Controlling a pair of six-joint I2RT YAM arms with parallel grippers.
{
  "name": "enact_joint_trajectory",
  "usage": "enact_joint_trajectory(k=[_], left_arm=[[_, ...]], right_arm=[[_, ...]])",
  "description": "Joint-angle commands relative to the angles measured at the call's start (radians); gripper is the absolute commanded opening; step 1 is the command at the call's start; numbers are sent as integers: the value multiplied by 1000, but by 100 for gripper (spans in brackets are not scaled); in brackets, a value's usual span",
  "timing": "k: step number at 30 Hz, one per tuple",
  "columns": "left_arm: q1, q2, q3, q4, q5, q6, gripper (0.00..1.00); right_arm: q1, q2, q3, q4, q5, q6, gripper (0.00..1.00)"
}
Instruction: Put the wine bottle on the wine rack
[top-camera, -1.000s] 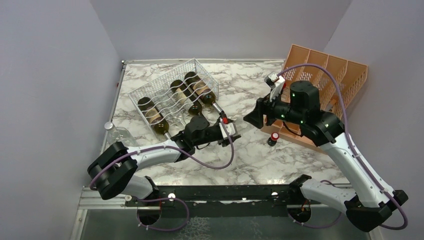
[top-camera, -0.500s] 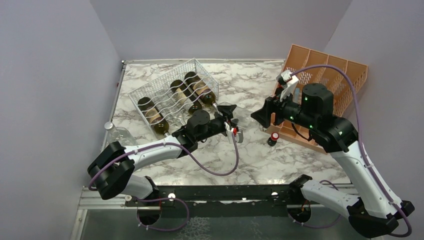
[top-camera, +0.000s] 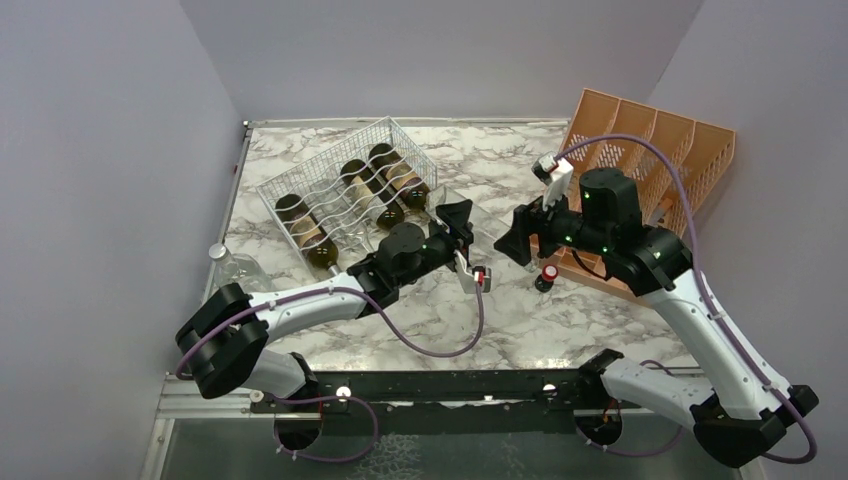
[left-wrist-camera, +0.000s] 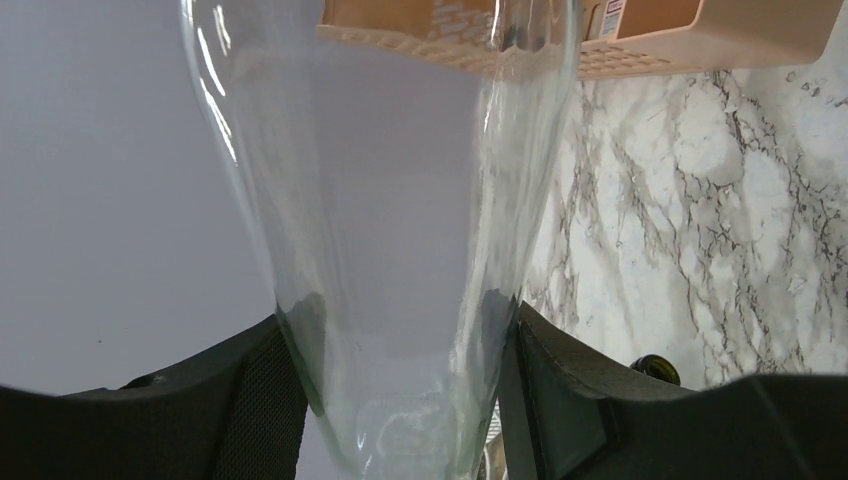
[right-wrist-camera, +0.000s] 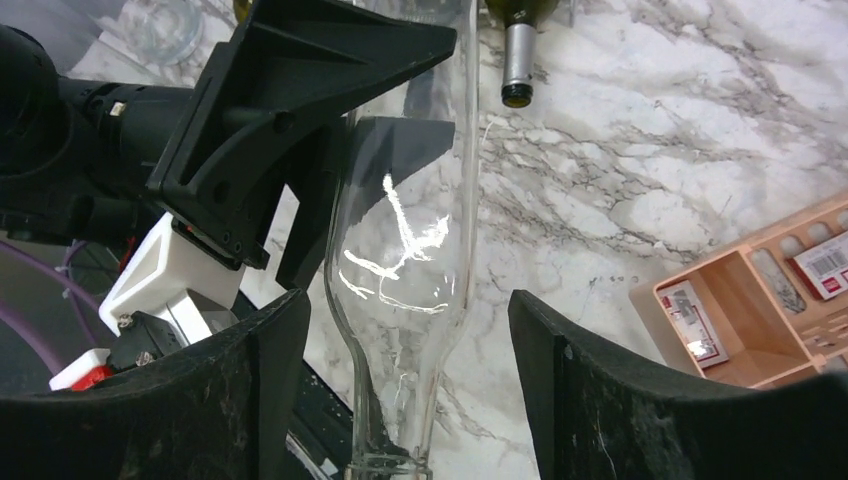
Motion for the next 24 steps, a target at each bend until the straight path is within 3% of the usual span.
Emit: enact_joint_trajectory(k=[1,9,12,15,19,20,21,23,24], left_arm=[[-19,-11,32,73,-53,89,0],[-41,-6,36,75,-54,100,0],[-44,-1,40,75,-65,102,0],[-44,0,40,75,-68,98,0],[-43,-8,39,75,-55,63,0],[-44,-10,38,75,-53,53,5],[-44,-13,36,75,-53,43,19],[-43,-16,29,75,-52,24,52],[-43,-18,27,74,-52,14,62]], right_arm=[[4,14,-38,28,-88,-18,76],[3,72,-92,105,-116,-7,75],[4,92,-102,127,-120,-4,68],[4,103,-114,141,-117,-3,54],[4,101,-120,146,-91,-2,21],[4,96,-120,147,-78,-2,12],[4,91,-120,150,-62,2,3],[3,74,-122,164,-22,12,1],[3,64,-123,175,-2,18,1]])
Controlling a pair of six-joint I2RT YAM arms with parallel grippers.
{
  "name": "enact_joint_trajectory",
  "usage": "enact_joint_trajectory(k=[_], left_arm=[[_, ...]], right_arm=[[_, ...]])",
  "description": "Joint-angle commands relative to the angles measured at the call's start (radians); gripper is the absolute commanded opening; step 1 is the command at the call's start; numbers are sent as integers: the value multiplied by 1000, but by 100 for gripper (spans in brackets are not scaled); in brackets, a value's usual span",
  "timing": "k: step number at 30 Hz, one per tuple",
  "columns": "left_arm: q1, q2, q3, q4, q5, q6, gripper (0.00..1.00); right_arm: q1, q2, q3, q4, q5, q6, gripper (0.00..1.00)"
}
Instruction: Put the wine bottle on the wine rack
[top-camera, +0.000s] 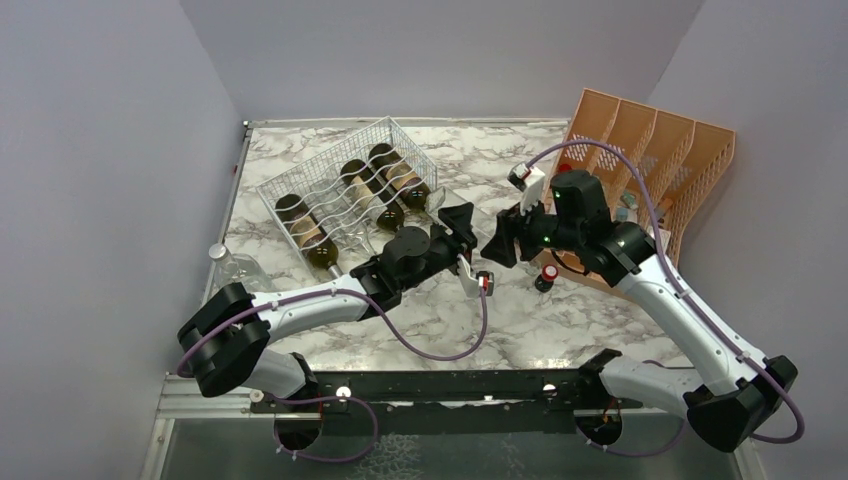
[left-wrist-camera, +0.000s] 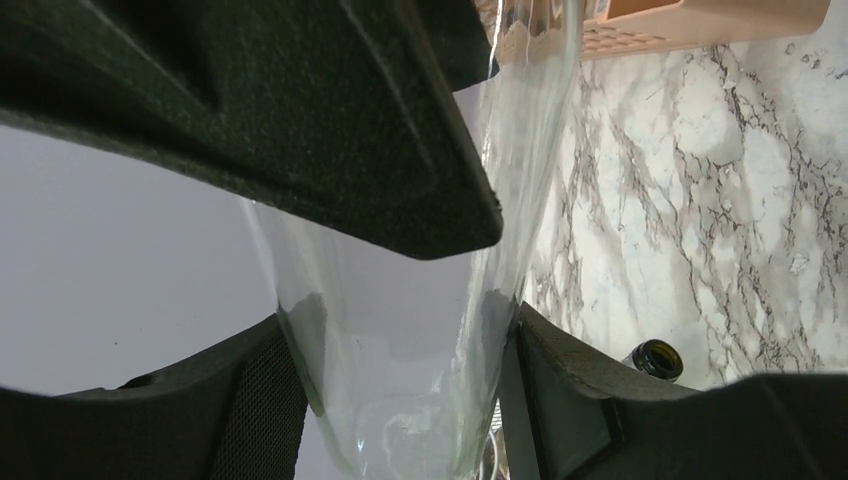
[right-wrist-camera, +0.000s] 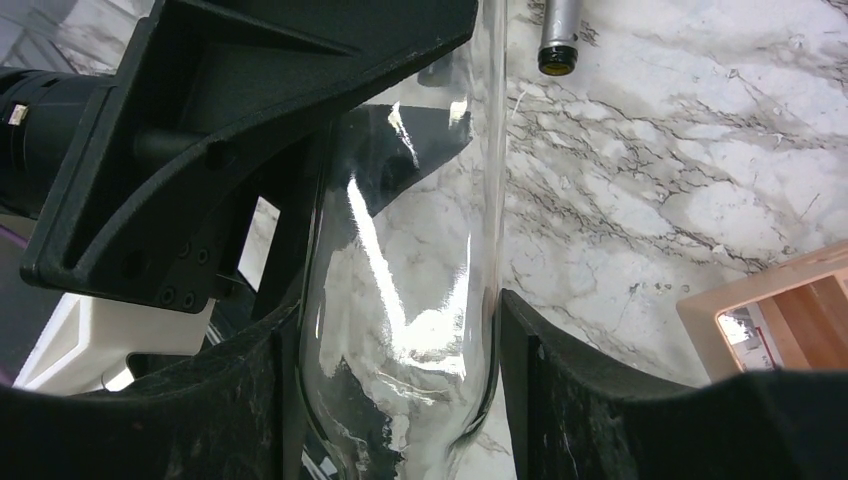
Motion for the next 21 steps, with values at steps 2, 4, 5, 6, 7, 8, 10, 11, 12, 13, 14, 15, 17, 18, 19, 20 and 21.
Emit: enact_joint_trajectory(k=[2,4,5,6,7,8,10,11,12,13,14,15,17,18,19,20,21], left_arm=[[-9,-26,18,91,9,-58,87],[-9,-28,10,91,5,-65,90],[-10,-31,5,91,3,-68,92],[-11,-36,0,91,4,-70,93],[-11,-40,-3,91,3,-75,95],[-12,-43,-8,91,1,-78,95],[-13,-57,-15,91,-4,-90,95],[-13,-66,-18,91,-7,-105,95],[-13,-75,-18,90,-12,-127,95],[-14,-85,-18,91,-21,-154,95],[-14,-96,-16,91,-30,-194,95],[-13,-107,-12,91,-45,-240,95],[-13,-129,2,93,-96,-324,95],[-13,-141,11,93,-127,-380,95],[-13,-154,23,93,-166,-444,95],[-14,-164,38,95,-210,-500,94],[-14,-176,53,96,-256,-564,93]], right_arm=[[2,-52,-13,96,122,38,1],[3,-74,-18,122,156,49,1],[2,-82,-18,132,170,56,1],[3,-89,-19,140,185,62,1],[3,-93,-20,147,197,67,1],[3,-98,-20,152,211,73,1],[3,-106,-23,165,239,84,1],[3,-108,-24,171,248,86,1],[3,-110,-26,174,256,87,1],[3,-111,-28,179,260,88,1],[2,-112,-32,185,267,91,1],[3,-110,-35,189,272,95,1],[3,-111,-43,198,277,99,1],[3,-111,-49,200,279,103,1],[3,-112,-53,206,281,107,1],[2,-112,-60,214,281,109,1],[2,-111,-68,222,281,111,1]])
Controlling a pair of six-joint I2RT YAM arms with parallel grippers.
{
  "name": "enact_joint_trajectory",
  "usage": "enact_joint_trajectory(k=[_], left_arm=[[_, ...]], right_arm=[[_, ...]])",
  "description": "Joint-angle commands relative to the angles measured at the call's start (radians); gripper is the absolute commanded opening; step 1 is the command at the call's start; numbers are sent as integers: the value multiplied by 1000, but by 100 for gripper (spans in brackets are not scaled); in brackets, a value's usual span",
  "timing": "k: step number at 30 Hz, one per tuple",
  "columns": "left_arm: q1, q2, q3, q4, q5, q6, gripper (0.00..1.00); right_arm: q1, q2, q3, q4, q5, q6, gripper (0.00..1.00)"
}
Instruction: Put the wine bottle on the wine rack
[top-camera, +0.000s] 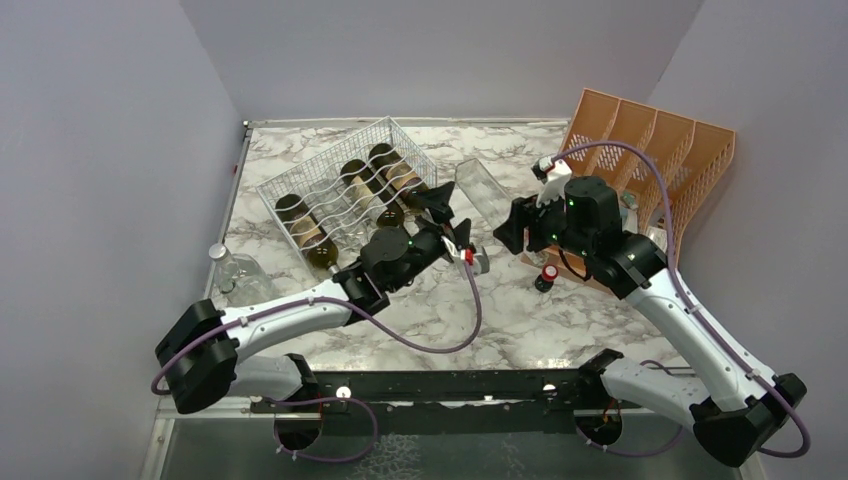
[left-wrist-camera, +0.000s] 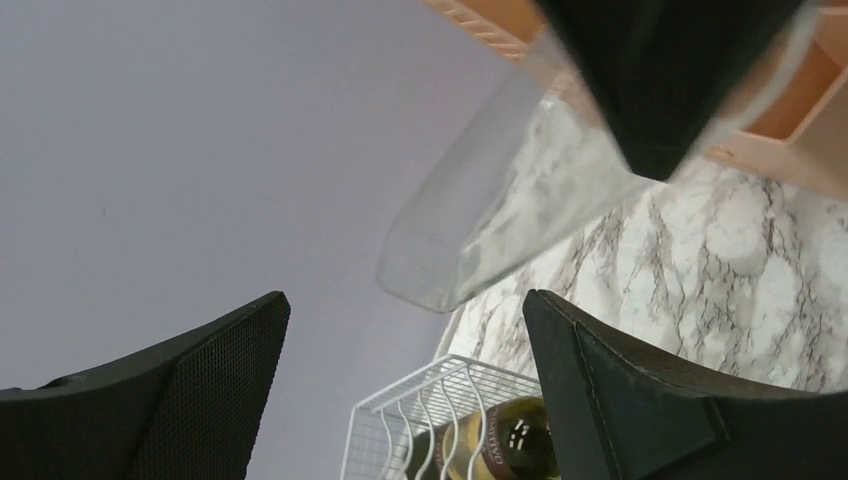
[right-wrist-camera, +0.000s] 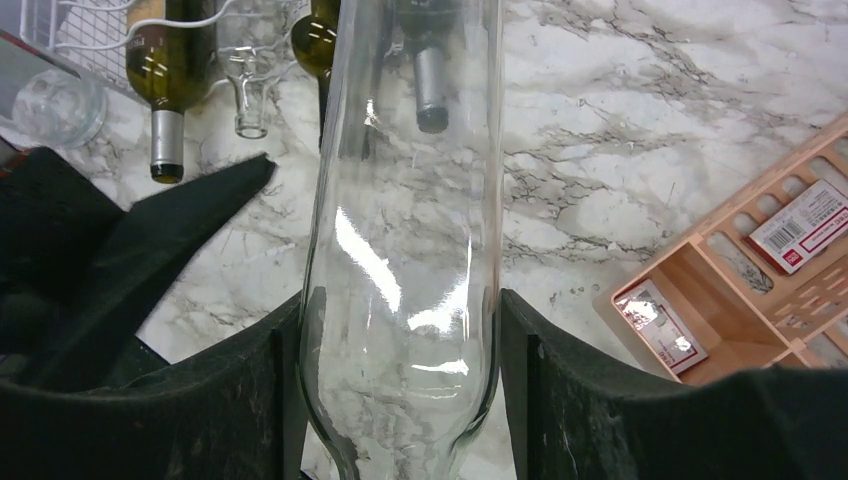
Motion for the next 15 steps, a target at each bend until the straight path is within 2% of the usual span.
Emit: enact_joint_trajectory(k=[1,6,10,15], left_arm=[[-4,-72,73,36,-230,-337,93],[-4,-147,161,-28,-546,-650,93],[-4,-247,227,-255,-487,-766,95],[-3,-313,318,-485,-523,-882,96]], right_arm=[[-1,-22,-23,128,34,26,1],[0,15,-59,221,-26,21,1],[0,80,-65,351,-116,21,1],[2,212,-7,479,-190,58,1]])
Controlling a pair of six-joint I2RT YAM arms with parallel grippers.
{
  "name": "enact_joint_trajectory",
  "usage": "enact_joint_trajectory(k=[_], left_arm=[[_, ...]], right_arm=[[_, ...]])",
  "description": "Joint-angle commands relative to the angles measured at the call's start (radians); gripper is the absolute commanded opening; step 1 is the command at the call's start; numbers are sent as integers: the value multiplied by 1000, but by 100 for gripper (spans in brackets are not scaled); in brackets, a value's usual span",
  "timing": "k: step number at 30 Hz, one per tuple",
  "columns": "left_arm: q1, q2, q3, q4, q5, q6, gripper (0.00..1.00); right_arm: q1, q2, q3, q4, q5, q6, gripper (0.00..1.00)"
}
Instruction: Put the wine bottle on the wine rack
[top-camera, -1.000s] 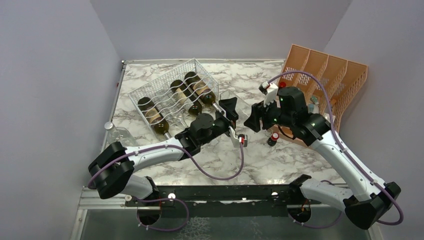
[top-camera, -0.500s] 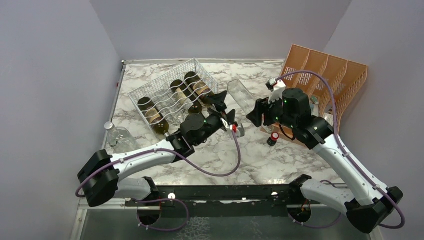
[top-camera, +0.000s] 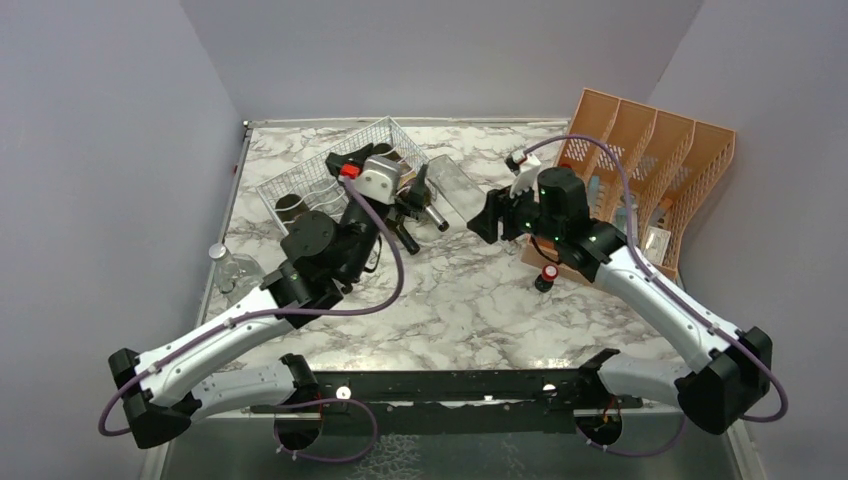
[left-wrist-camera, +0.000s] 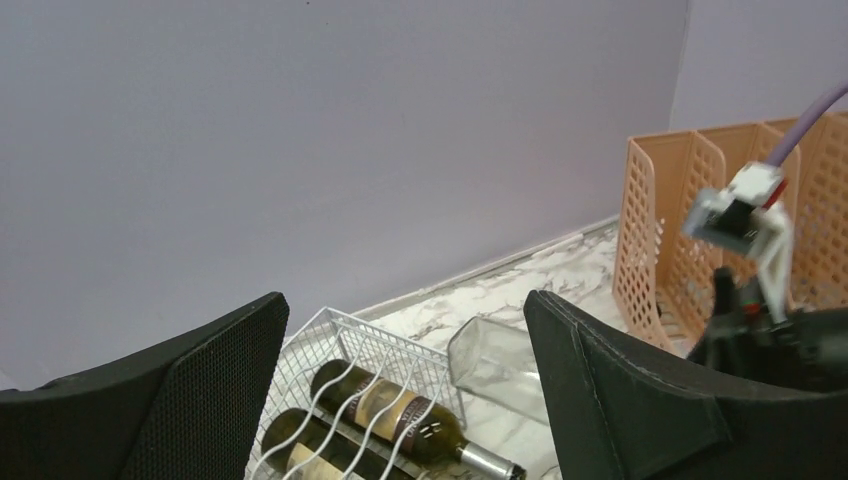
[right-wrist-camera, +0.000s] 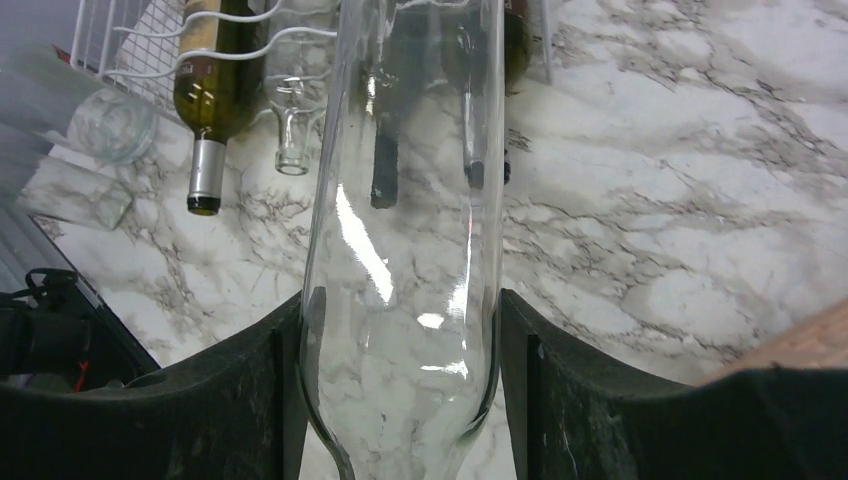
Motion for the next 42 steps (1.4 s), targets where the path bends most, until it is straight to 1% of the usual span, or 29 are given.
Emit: enact_joint_trajectory(k=[1,2,5,7,13,18,21,27,34,42], left_arm=[[-3,-56,84,-266,-87,-189,96],[-4,-71,87,-287,-101,-202,96],[-3,-93,131,-378,-268,-272,96],[-3,-107,152,-434,-303,-291,96],[-2,-190,118,-459,-291,-298,96],[-3,-207,158,-522,-280,-295,96],[-3,-227,151,-524,-272,-289,96],[-3,-247,124,-512,-246,-273,96],[-3,-238,116,-520,-247,-263,96],[-3,-229,121,-527,-246,-269,96]], right_arm=[[5,103,81,250,-103,41,1],[9,137,100,268,-106,48,1],[37,233,163,316,-95,58,1],[60,298,208,343,-70,56,1],[82,499,361,388,2,63,1],[84,616,445,419,28,65,1],[84,677,492,413,50,60,1],[84,763,563,411,91,44,1],[85,847,654,382,84,29,2],[84,914,723,345,75,33,12]])
